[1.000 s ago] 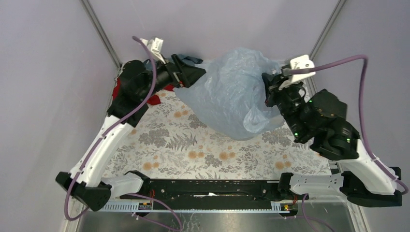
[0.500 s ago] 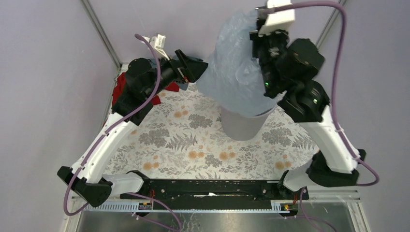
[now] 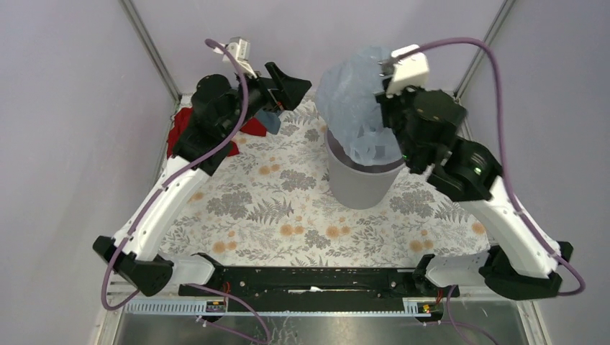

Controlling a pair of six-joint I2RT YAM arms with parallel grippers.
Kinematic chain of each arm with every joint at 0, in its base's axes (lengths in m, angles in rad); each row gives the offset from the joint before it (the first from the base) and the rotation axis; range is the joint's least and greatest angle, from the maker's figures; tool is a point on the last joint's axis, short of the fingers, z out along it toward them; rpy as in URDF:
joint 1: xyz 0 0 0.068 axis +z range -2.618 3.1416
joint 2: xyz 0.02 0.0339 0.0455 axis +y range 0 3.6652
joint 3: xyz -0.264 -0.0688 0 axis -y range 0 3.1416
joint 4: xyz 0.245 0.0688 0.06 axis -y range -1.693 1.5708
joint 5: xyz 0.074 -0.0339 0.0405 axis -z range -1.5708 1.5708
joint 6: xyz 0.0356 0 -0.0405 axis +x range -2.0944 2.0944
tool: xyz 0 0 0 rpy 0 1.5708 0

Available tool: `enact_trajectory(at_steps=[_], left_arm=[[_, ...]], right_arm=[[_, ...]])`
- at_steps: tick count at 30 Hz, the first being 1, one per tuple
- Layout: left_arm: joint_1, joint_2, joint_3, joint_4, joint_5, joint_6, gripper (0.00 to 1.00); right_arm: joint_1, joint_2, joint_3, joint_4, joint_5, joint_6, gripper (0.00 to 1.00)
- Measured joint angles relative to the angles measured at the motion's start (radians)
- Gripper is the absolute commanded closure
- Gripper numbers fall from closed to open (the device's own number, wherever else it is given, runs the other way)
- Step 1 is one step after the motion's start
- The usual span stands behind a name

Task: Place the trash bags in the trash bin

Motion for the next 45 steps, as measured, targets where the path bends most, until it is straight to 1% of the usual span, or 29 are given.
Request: enact_trajectory(at_steps=[2, 7, 9, 11, 13, 18, 21, 23, 26, 29, 31, 33, 35, 39, 42, 43, 45], left_arm=[[0.0, 0.039, 0.005, 0.003, -0.007, 0.002, 0.07], [0.0, 0.15, 0.037, 0.019, -0.003, -0.007, 0.15], [-0.007, 0.188, 0.05, 0.042, 0.016, -0.015, 0.16], [-0.027, 0.224, 0.066, 0.062, 0.033, -0.021, 0.16], [-0.061, 0.258, 0.084, 0.08, 0.043, -0.023, 0.16], [-0.156, 0.291, 0.077, 0.089, 0.019, -0.005, 0.14], [-0.173, 0.259, 0.031, 0.113, -0.01, -0.001, 0.14], [-0.169, 0.22, -0.01, 0.122, -0.033, -0.001, 0.14], [-0.163, 0.141, -0.067, 0.124, -0.075, -0.001, 0.15], [-0.163, 0.069, -0.092, 0.124, -0.118, 0.002, 0.15], [-0.163, 0.034, -0.092, 0.129, -0.13, 0.008, 0.18], [-0.163, 0.025, -0.083, 0.133, -0.126, 0.011, 0.21], [-0.164, 0.058, -0.052, 0.135, -0.105, 0.013, 0.22], [-0.192, 0.224, 0.052, 0.154, -0.072, 0.016, 0.23], [-0.231, 0.393, 0.139, 0.151, -0.05, 0.019, 0.25], [-0.255, 0.484, 0.18, 0.143, -0.036, 0.021, 0.26], [-0.277, 0.547, 0.206, 0.124, -0.029, 0.023, 0.28]], right_arm=[[0.0, -0.061, -0.028, -0.021, -0.014, 0.039, 1.0], [-0.001, -0.274, -0.122, -0.047, -0.064, 0.136, 1.0], [-0.001, -0.34, -0.143, -0.055, -0.069, 0.163, 1.0], [-0.002, -0.369, -0.135, -0.068, -0.085, 0.188, 1.0], [-0.002, -0.373, -0.126, -0.08, -0.113, 0.21, 1.0], [-0.002, -0.376, -0.165, -0.079, -0.269, 0.25, 1.0], [-0.002, -0.363, -0.177, -0.05, -0.361, 0.265, 1.0], [-0.002, -0.332, -0.174, -0.002, -0.407, 0.275, 1.0], [-0.002, -0.266, -0.154, 0.046, -0.423, 0.303, 1.0], [-0.002, -0.21, -0.147, 0.09, -0.399, 0.331, 1.0], [-0.002, -0.195, -0.158, 0.1, -0.363, 0.343, 1.0], [-0.002, -0.207, -0.19, 0.11, -0.302, 0.355, 1.0], [-0.002, -0.237, -0.231, 0.117, -0.23, 0.363, 1.0], [-0.002, -0.322, -0.311, 0.111, -0.103, 0.378, 1.0], [-0.002, -0.388, -0.34, 0.085, -0.042, 0.388, 1.0], [-0.002, -0.41, -0.345, 0.074, -0.023, 0.39, 1.0], [-0.002, -0.444, -0.356, 0.064, -0.002, 0.391, 1.0]])
